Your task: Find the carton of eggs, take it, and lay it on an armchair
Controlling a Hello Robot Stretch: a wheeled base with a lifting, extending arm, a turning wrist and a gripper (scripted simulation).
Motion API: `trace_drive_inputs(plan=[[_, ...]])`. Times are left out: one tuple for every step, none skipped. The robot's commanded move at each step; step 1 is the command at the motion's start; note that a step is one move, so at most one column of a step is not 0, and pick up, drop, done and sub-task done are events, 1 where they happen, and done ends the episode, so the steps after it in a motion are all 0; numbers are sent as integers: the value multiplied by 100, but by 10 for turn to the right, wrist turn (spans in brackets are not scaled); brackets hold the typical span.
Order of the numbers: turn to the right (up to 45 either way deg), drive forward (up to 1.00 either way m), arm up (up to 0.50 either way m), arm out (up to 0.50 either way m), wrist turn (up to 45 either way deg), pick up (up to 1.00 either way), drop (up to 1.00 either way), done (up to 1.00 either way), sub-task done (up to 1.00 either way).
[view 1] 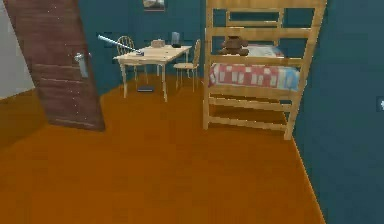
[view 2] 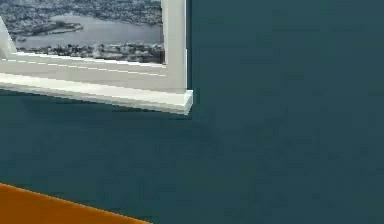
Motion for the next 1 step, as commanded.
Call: trace_drive_inputs(plan=[[-450,0,0,0,0,0,0,0,0]])
